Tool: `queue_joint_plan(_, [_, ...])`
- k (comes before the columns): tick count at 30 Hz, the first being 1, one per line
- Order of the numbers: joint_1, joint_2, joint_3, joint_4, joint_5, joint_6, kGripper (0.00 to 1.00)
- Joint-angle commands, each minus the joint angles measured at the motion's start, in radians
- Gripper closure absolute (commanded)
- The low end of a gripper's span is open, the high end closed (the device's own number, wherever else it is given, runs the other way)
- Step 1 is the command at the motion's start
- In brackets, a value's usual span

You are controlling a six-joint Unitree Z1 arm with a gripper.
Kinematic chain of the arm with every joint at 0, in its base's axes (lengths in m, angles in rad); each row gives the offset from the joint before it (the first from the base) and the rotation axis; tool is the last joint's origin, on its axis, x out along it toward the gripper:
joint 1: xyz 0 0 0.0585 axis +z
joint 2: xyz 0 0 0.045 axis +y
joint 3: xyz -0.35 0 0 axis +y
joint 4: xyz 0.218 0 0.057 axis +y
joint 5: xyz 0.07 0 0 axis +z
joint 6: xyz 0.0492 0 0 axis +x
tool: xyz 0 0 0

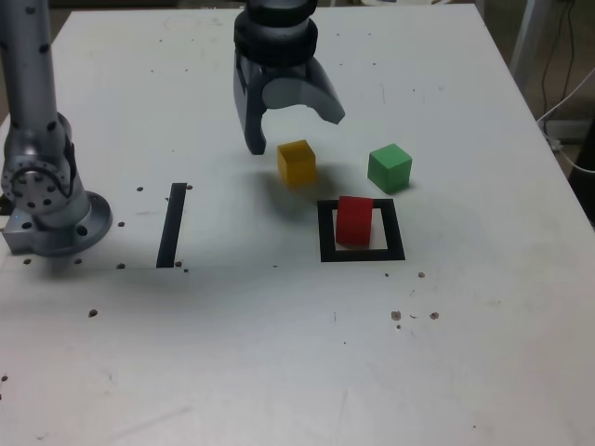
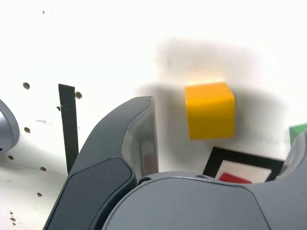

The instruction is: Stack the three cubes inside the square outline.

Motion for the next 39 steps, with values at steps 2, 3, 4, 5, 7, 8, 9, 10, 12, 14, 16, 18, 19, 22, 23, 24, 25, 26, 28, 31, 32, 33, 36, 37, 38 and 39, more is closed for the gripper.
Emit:
queue_joint_plan(2, [0.011, 0.037, 0.003, -0.009, -0.001, 0.007, 0.03])
queue_joint_plan(3, [0.012, 0.047, 0.003, -0.013, -0.002, 0.008, 0.04])
queue_joint_plan(4, [0.013, 0.057, 0.003, -0.019, -0.003, 0.009, 0.05])
queue_joint_plan(5, [0.013, 0.07, 0.004, -0.029, -0.003, 0.009, 0.06])
queue_joint_plan(7, [0.013, 0.087, 0.006, -0.047, 0.001, 0.01, 0.08])
queue_joint_plan(8, [0.013, 0.094, 0.008, -0.057, 0.003, 0.01, 0.09])
queue_joint_plan(9, [0.013, 0.1, 0.01, -0.066, 0.006, 0.01, 0.11])
queue_joint_plan(10, [0.013, 0.106, 0.011, -0.074, 0.008, 0.01, 0.12])
queue_joint_plan(12, [0.014, 0.114, 0.014, -0.085, 0.011, 0.01, 0.15])
queue_joint_plan(14, [0.015, 0.122, 0.015, -0.089, 0.01, 0.01, 0.2])
queue_joint_plan(16, [0.016, 0.127, 0.017, -0.09, 0.008, 0.009, 0.27])
queue_joint_plan(18, [0.016, 0.131, 0.019, -0.096, 0.006, 0.008, 0.36])
queue_joint_plan(19, [0.016, 0.133, 0.02, -0.101, 0.005, 0.008, 0.4])
queue_joint_plan(22, [0.016, 0.138, 0.025, -0.124, -0.001, 0.007, 0.5])
queue_joint_plan(23, [0.015, 0.14, 0.026, -0.132, -0.005, 0.007, 0.52])
queue_joint_plan(24, [0.015, 0.142, 0.027, -0.14, -0.009, 0.007, 0.54])
queue_joint_plan(25, [0.014, 0.144, 0.028, -0.147, -0.013, 0.007, 0.56])
queue_joint_plan(26, [0.013, 0.146, 0.028, -0.152, -0.017, 0.007, 0.58])
queue_joint_plan(28, [0.011, 0.152, 0.026, -0.161, -0.024, 0.007, 0.61])
queue_joint_plan(31, [0.009, 0.158, 0.025, -0.165, -0.027, 0.006, 0.67])
queue_joint_plan(32, [0.009, 0.159, 0.025, -0.165, -0.026, 0.005, 0.7])
queue_joint_plan(33, [0.009, 0.158, 0.026, -0.164, -0.025, 0.004, 0.73])
queue_joint_plan(36, [0.009, 0.152, 0.028, -0.158, -0.023, 0.001, 0.83])
queue_joint_plan(37, [0.008, 0.15, 0.028, -0.155, -0.023, 0.0, 0.84])
queue_joint_plan(38, [0.007, 0.149, 0.027, -0.151, -0.023, 0.0, 0.86])
queue_joint_plan(39, [0.005, 0.147, 0.024, -0.146, -0.024, 0.0, 0.87])
